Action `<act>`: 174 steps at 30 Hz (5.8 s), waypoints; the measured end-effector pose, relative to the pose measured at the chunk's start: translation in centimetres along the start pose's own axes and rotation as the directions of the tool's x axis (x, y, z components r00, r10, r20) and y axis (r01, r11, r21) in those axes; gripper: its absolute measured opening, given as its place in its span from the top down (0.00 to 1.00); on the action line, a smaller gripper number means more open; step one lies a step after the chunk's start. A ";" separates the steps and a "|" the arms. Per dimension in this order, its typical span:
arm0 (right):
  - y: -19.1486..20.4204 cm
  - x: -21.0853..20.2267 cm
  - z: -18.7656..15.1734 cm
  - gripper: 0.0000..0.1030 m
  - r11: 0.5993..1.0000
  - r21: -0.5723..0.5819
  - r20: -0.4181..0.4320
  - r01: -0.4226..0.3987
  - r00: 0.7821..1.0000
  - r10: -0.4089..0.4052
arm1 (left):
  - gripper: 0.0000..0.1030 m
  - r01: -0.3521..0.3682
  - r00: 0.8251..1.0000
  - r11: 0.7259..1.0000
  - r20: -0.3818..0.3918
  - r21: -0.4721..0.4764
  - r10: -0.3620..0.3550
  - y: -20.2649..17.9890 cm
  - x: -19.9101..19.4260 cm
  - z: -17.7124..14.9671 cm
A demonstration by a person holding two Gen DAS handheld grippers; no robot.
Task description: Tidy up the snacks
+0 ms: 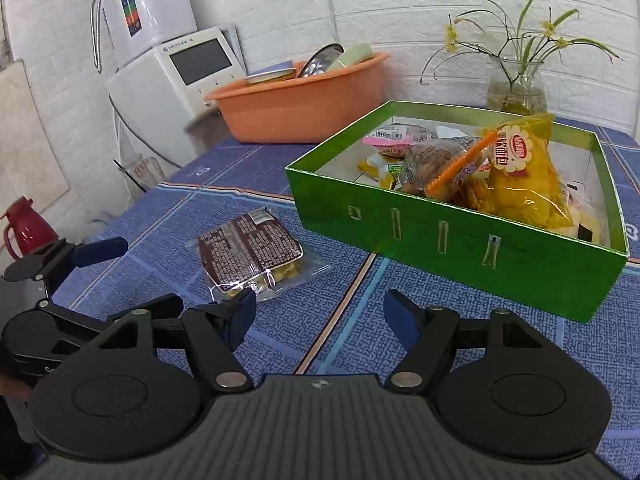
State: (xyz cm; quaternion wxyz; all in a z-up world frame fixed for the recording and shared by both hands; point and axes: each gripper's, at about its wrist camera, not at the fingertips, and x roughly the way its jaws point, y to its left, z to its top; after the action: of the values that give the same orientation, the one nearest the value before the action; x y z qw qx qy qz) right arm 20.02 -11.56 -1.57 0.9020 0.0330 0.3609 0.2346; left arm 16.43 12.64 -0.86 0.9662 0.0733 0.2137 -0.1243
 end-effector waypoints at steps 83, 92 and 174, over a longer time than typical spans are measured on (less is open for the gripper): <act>-0.6 -7.6 -1.4 0.13 0.953 -0.303 0.264 -0.005 0.960 0.089 | 0.17 0.183 0.957 0.936 0.163 0.301 -0.239 -12.7 -0.9 3.8; -4.9 -4.4 6.0 0.13 0.951 -0.305 0.365 0.056 0.929 0.062 | 0.15 0.150 0.937 0.911 0.239 0.383 -0.254 -11.9 6.1 11.5; -0.4 -9.4 -10.7 0.00 0.847 0.240 0.364 0.474 0.765 -0.531 | 0.00 -0.109 0.991 0.980 -0.091 -0.167 0.094 -12.2 -0.4 1.2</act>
State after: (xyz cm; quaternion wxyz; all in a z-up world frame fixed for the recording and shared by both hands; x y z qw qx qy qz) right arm 7.11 -17.31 -3.59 0.9829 0.0447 0.1705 -0.0531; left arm 13.24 0.76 -0.71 0.9643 0.0058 0.2596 -0.0529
